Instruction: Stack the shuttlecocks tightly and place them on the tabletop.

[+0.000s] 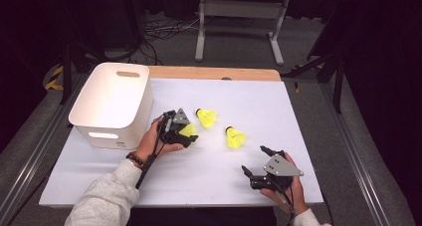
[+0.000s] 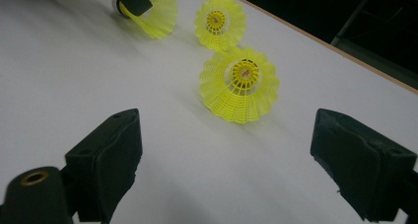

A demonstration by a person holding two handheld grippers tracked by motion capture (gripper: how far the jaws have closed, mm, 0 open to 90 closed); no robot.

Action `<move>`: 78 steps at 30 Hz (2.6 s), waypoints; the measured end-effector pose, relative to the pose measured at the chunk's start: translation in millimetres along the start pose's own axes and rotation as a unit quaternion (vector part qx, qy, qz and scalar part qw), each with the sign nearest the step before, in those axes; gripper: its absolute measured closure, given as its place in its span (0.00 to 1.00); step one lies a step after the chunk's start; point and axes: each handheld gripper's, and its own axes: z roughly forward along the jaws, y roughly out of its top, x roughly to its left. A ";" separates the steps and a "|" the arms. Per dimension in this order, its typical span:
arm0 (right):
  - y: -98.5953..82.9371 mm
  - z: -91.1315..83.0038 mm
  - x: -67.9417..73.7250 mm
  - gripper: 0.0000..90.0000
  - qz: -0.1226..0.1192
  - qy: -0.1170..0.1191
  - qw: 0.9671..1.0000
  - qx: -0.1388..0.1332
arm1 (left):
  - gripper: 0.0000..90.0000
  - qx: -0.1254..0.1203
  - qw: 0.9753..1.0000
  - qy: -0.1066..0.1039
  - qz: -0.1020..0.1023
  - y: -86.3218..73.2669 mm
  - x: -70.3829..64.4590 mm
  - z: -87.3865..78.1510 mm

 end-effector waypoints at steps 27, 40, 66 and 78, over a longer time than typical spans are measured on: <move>-1.2 2.0 0.4 0.14 -0.003 0.004 1.000 0.008 | 0.78 0.027 0.995 0.055 0.076 14.4 17.9 1.2; -2.2 3.7 0.2 0.14 -0.005 0.008 1.000 0.014 | 0.60 0.040 0.993 0.091 0.059 13.7 16.3 6.6; -2.8 5.6 2.2 0.14 -0.012 0.017 1.000 0.023 | 0.99 0.037 0.995 0.097 -0.005 18.0 27.4 8.2; -3.5 4.4 0.4 0.14 -0.011 0.018 1.000 0.020 | 0.94 0.046 0.997 0.066 0.009 28.2 27.4 18.9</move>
